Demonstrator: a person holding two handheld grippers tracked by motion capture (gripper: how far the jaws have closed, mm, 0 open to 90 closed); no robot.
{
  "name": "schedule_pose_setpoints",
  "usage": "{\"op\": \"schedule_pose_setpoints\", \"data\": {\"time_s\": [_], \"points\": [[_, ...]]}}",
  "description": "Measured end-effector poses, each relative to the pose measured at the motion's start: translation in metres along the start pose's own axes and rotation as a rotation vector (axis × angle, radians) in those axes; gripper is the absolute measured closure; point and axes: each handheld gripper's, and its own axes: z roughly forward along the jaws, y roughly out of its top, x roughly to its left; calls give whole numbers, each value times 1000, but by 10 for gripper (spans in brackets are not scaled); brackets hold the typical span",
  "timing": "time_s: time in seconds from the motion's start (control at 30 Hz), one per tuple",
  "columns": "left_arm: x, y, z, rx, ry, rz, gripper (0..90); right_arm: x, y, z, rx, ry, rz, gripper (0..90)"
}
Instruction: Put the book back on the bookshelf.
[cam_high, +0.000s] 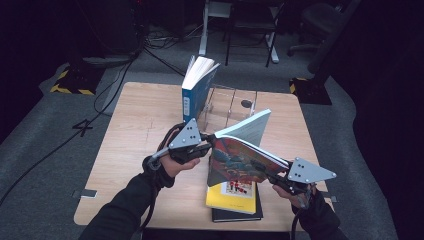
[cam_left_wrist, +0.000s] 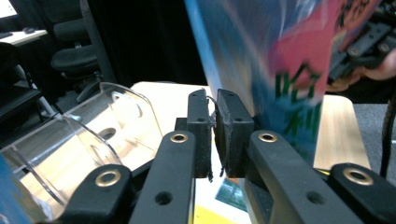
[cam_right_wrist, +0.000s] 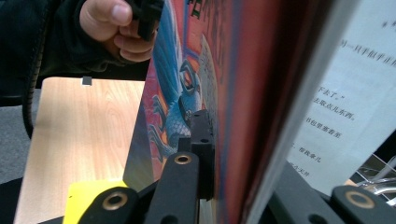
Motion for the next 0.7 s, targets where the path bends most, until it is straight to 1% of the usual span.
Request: {"op": "schedule_pose_setpoints", "data": {"time_s": [0.07, 0.1, 0.13, 0.17, 0.23, 0.3, 0.37, 0.4, 0.43, 0.47, 0.5, 0.57, 0.6, 0.7], "points": [[-5, -5, 0, 8, -1, -8, 812, 2, -1, -2, -3, 0, 1, 846], [-5, -5, 0, 8, -1, -8, 786, 2, -1, -2, -3, 0, 1, 846], [-7, -8, -1, 12, 4, -13, 786, 3, -1, -3, -3, 2, 4, 845], [-9, -12, -1, 14, -1, -19, 777, 4, -1, -4, -4, 3, 7, 845], [-12, -18, -3, 28, 10, -23, 741, 6, -2, -6, -5, 3, 6, 845], [-15, -28, -5, 40, 7, -46, 732, 7, -2, -7, -4, 2, 9, 844], [-15, -31, -7, 43, 5, -50, 720, 8, -2, -8, -5, 3, 10, 843], [-16, -35, -8, 50, 3, -59, 720, 8, -2, -8, -6, 5, 11, 843], [-17, -38, -9, 58, 5, -61, 701, 10, -3, -9, -11, 1, 12, 843], [-18, -44, -11, 79, -7, -58, 670, 11, -3, -9, -12, -2, 14, 843], [-20, -48, -13, 82, -6, -69, 682, 11, -4, -10, -10, -1, 15, 842], [-21, -50, -13, 88, -1, -70, 666, 11, -4, -10, -12, -2, 15, 841], [-22, -53, -13, 88, -5, -81, 666, 11, -4, -10, -13, -1, 15, 842], [-23, -60, -12, 107, -8, -80, 660, 11, -5, -11, -18, 6, 20, 840]]}}
